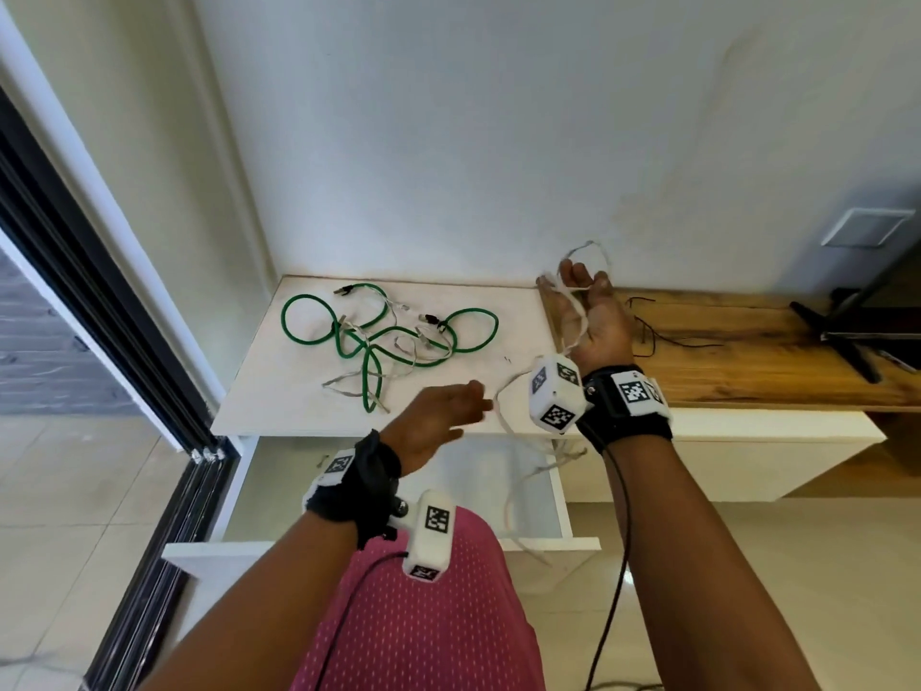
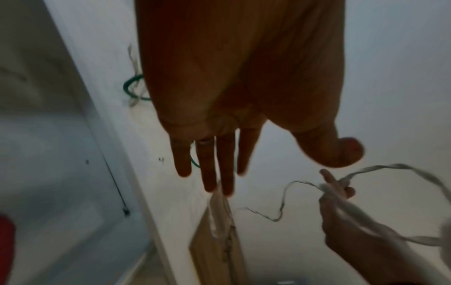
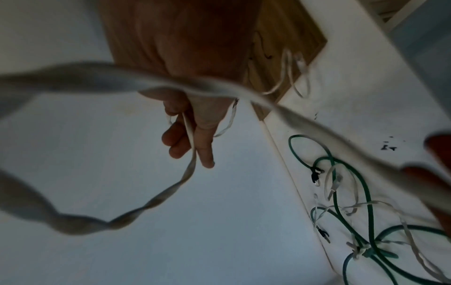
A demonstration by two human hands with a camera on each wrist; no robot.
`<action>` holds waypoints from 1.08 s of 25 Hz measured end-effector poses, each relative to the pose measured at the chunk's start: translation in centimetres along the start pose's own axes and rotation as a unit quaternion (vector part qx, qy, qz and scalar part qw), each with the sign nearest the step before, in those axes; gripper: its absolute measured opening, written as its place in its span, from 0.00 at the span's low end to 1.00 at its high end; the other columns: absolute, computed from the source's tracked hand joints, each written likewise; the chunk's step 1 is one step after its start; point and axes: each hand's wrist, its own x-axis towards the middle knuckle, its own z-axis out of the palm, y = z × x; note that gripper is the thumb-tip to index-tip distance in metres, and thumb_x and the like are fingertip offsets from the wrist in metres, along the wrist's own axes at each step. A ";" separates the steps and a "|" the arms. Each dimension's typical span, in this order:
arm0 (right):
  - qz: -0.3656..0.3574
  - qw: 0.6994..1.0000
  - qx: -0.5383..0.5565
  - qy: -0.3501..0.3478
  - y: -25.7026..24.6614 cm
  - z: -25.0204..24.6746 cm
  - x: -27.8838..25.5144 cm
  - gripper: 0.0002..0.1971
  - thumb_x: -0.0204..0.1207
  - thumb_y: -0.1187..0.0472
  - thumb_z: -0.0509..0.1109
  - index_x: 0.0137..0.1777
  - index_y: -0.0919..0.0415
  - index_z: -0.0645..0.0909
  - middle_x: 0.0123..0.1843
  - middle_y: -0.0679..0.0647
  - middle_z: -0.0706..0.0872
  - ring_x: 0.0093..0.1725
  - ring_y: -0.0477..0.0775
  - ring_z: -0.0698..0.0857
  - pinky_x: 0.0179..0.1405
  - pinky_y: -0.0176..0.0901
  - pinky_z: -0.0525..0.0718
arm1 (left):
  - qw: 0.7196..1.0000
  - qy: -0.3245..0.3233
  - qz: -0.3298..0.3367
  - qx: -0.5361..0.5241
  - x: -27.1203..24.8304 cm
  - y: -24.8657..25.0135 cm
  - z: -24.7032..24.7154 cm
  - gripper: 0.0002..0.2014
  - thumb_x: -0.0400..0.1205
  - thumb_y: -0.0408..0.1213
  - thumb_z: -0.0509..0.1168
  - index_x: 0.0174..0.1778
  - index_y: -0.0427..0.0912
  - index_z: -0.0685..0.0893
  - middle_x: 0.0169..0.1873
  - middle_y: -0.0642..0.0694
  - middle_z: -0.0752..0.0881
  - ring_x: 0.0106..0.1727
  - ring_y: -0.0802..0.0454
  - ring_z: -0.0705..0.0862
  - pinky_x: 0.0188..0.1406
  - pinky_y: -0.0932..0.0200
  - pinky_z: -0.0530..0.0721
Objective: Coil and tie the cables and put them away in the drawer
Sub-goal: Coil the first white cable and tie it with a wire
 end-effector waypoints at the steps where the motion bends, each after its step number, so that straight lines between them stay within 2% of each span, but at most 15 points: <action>1: -0.009 0.999 -0.041 0.000 0.0 0.5 0.2 0.08 0.85 0.68 0.58 0.44 0.64 0.74 0.41 0.65 0.89 0.46 0.63 0.90 0.38 0.69 0.88 | 0.998 -0.043 0.010 -0.040 -0.3 0.1 0.9 0.17 0.82 0.50 0.64 0.62 0.45 0.84 0.58 0.47 0.88 0.64 0.48 0.82 0.69 0.48 0.72; 4: -0.023 0.991 -0.133 -0.014 -0.6 1.2 0.6 0.07 0.85 0.68 0.59 0.45 0.63 0.75 0.42 0.62 0.92 0.54 0.62 0.89 0.55 0.73 0.83 | 0.991 -0.083 0.067 -0.076 -1.5 0.7 2.6 0.08 0.81 0.40 0.67 0.49 0.45 0.90 0.47 0.45 0.91 0.54 0.47 0.86 0.67 0.48 0.76; 7: -0.026 0.986 -0.163 -0.002 -1.9 0.6 0.6 0.09 0.84 0.70 0.59 0.42 0.62 0.75 0.45 0.60 0.91 0.52 0.60 0.89 0.51 0.70 0.86 | 0.982 0.003 0.070 -0.174 -2.9 2.0 1.9 0.05 0.75 0.33 0.68 0.42 0.35 0.85 0.29 0.41 0.87 0.34 0.47 0.88 0.57 0.45 0.85; 9: -0.031 0.983 -0.179 0.033 -3.2 -0.1 0.6 0.10 0.84 0.71 0.60 0.41 0.61 0.76 0.46 0.59 0.90 0.49 0.58 0.90 0.46 0.64 0.88 | 0.971 0.064 0.070 -0.218 -3.7 2.9 0.2 0.03 0.77 0.30 0.66 0.42 0.34 0.84 0.20 0.46 0.78 0.23 0.51 0.80 0.47 0.45 0.90; 12: -0.066 0.959 -0.254 0.107 -4.6 -1.3 1.5 0.10 0.80 0.74 0.64 0.39 0.61 0.78 0.42 0.58 0.88 0.35 0.55 0.85 0.29 0.44 0.86 | 0.962 0.112 0.093 -0.230 -4.9 4.0 -3.4 0.05 0.76 0.34 0.68 0.43 0.38 0.86 0.20 0.51 0.70 0.19 0.56 0.70 0.30 0.56 0.85; 16: -0.038 0.922 -0.354 0.155 -4.1 -2.4 2.3 0.09 0.76 0.79 0.67 0.36 0.70 0.77 0.40 0.63 0.83 0.32 0.55 0.82 0.28 0.44 0.87 | 0.978 0.105 0.097 -0.152 -5.9 5.3 -5.6 0.13 0.82 0.36 0.63 0.60 0.38 0.85 0.28 0.52 0.73 0.24 0.56 0.70 0.33 0.58 0.78; 17: -0.019 0.888 -0.436 0.143 -3.3 -2.6 2.2 0.07 0.76 0.78 0.67 0.38 0.72 0.79 0.42 0.64 0.82 0.33 0.56 0.82 0.28 0.42 0.87 | 0.980 0.111 0.098 -0.131 -5.9 5.6 -5.4 0.13 0.84 0.35 0.61 0.62 0.38 0.85 0.29 0.51 0.75 0.25 0.56 0.70 0.32 0.58 0.77; 18: 0.000 0.811 -0.577 0.098 -2.6 -2.4 1.6 0.02 0.78 0.74 0.67 0.44 0.72 0.80 0.41 0.62 0.81 0.35 0.55 0.81 0.26 0.38 0.84 | 0.981 0.118 0.099 -0.114 -5.8 5.7 -4.9 0.13 0.85 0.34 0.61 0.62 0.38 0.85 0.30 0.51 0.76 0.25 0.56 0.70 0.30 0.59 0.77; 20: -0.010 0.587 -0.809 0.037 -0.9 -2.2 0.5 0.15 0.77 0.54 0.65 0.57 0.64 0.80 0.41 0.57 0.80 0.44 0.53 0.79 0.28 0.40 0.76 | 0.983 0.134 0.107 -0.072 -5.7 6.0 -3.5 0.12 0.86 0.33 0.60 0.60 0.37 0.86 0.32 0.49 0.78 0.25 0.55 0.71 0.27 0.60 0.77; 21: -0.087 0.572 -0.816 0.008 0.0 -1.9 -0.3 0.21 0.75 0.46 0.64 0.59 0.61 0.80 0.46 0.58 0.81 0.53 0.54 0.78 0.39 0.41 0.76 | 0.983 0.140 0.113 -0.045 -5.7 6.0 -2.7 0.12 0.86 0.32 0.60 0.59 0.37 0.86 0.31 0.48 0.78 0.25 0.56 0.71 0.26 0.61 0.77; 22: -0.158 0.575 -0.801 -0.063 0.6 -1.5 -2.0 0.23 0.75 0.45 0.68 0.63 0.60 0.79 0.56 0.58 0.82 0.61 0.53 0.77 0.53 0.45 0.76 | 0.982 0.141 0.122 -0.018 -5.8 5.9 -2.0 0.11 0.86 0.32 0.60 0.58 0.36 0.87 0.31 0.48 0.79 0.24 0.56 0.71 0.25 0.61 0.77; 23: -0.180 0.626 -0.744 -0.147 1.4 -1.4 -2.9 0.24 0.75 0.47 0.72 0.68 0.58 0.78 0.63 0.54 0.82 0.66 0.51 0.76 0.63 0.45 0.74 | 0.981 0.137 0.135 0.010 -5.7 5.9 -1.4 0.11 0.86 0.32 0.61 0.57 0.36 0.87 0.30 0.48 0.79 0.24 0.55 0.71 0.24 0.61 0.77; 25: -0.094 0.637 -0.705 -0.297 3.1 -1.1 -5.2 0.25 0.73 0.56 0.77 0.69 0.55 0.77 0.62 0.51 0.85 0.63 0.48 0.81 0.66 0.41 0.76 | 0.977 0.129 0.163 0.051 -6.1 5.8 -0.6 0.10 0.85 0.33 0.63 0.54 0.34 0.88 0.28 0.48 0.81 0.23 0.55 0.71 0.25 0.61 0.77; 26: -0.059 0.622 -0.705 -0.336 3.7 -1.1 -5.9 0.21 0.72 0.61 0.78 0.65 0.56 0.80 0.57 0.54 0.87 0.58 0.51 0.85 0.63 0.45 0.80 | 0.974 0.128 0.176 0.066 -6.1 5.8 -0.6 0.10 0.84 0.33 0.64 0.53 0.33 0.88 0.28 0.48 0.82 0.23 0.55 0.72 0.25 0.61 0.77; 27: -0.047 0.644 -0.685 -0.337 4.0 -1.6 -6.2 0.14 0.73 0.65 0.76 0.58 0.58 0.84 0.50 0.57 0.89 0.51 0.55 0.87 0.60 0.51 0.84 | 0.971 0.129 0.182 0.081 -6.5 5.7 -0.6 0.10 0.84 0.33 0.64 0.51 0.32 0.89 0.27 0.48 0.82 0.23 0.54 0.72 0.26 0.61 0.78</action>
